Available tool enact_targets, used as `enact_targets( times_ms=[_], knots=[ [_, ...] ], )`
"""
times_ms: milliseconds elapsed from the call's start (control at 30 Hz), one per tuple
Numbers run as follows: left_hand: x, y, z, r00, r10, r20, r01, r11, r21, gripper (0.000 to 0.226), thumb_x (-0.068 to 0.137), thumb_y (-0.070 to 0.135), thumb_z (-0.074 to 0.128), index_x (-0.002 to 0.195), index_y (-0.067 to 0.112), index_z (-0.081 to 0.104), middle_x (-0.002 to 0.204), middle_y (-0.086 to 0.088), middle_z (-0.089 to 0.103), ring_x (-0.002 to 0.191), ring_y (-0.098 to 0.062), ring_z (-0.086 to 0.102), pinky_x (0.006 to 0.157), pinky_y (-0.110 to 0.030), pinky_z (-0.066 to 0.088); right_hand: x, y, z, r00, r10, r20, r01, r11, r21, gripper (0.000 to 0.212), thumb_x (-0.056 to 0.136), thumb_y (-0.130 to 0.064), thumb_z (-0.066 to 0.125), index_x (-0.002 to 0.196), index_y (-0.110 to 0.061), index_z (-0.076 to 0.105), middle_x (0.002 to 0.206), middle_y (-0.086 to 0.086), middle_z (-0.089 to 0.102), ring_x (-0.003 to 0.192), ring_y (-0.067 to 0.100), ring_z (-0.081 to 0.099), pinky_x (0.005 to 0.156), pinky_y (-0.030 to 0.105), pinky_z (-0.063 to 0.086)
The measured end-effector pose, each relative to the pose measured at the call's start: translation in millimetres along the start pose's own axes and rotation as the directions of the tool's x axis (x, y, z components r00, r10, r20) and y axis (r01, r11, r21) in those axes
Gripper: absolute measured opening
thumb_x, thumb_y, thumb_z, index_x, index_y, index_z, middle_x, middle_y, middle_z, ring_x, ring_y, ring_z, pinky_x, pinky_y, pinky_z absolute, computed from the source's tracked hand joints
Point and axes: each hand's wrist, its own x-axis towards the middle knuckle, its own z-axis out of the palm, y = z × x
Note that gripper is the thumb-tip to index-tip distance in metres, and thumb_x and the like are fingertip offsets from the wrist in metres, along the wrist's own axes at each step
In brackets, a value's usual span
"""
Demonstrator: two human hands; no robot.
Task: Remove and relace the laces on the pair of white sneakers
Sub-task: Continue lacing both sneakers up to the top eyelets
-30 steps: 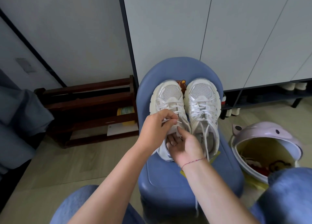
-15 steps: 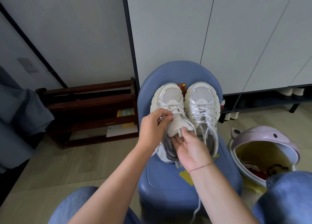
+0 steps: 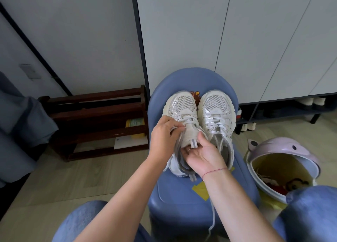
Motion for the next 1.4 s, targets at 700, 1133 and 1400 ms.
enact_targets(
  times_ms=[700,1133,1400],
  knots=[
    [6,3,6,0.984,-0.166,0.062,0.171,0.982,-0.085,0.005,0.088,0.012,0.071,0.088,0.009,0.075,0.091,0.005,0.062,0.096,-0.011,0.054,0.079,-0.004,0.035,1,-4,-14,0.995,0.036,0.091,-0.029,0.997,-0.078,0.025,0.097,-0.027,0.047,0.098,-0.009,0.063,0.086,0.009,0.071,0.076,0.021,0.069,0.089,0.038,0.044],
    [9,8,-23,0.945,-0.232,0.230,0.255,0.964,-0.075,0.011,0.093,0.010,0.065,0.099,0.010,0.074,0.082,0.001,0.070,0.073,-0.011,0.064,0.063,-0.009,0.045,4,-3,-11,0.994,0.079,0.072,-0.077,0.997,-0.030,0.027,0.097,-0.028,0.047,0.102,-0.006,0.061,0.098,0.012,0.067,0.096,0.025,0.061,0.100,0.040,0.040],
    [4,17,9,0.979,-0.174,0.106,0.167,0.983,0.069,0.012,0.091,0.004,0.062,0.092,0.002,0.073,0.106,-0.009,0.062,0.103,-0.022,0.054,0.084,-0.025,0.039,9,-2,-13,0.996,0.086,0.037,-0.086,0.996,-0.010,0.026,0.096,-0.028,0.048,0.101,-0.006,0.061,0.100,0.012,0.063,0.093,0.024,0.058,0.090,0.035,0.043]
  ],
)
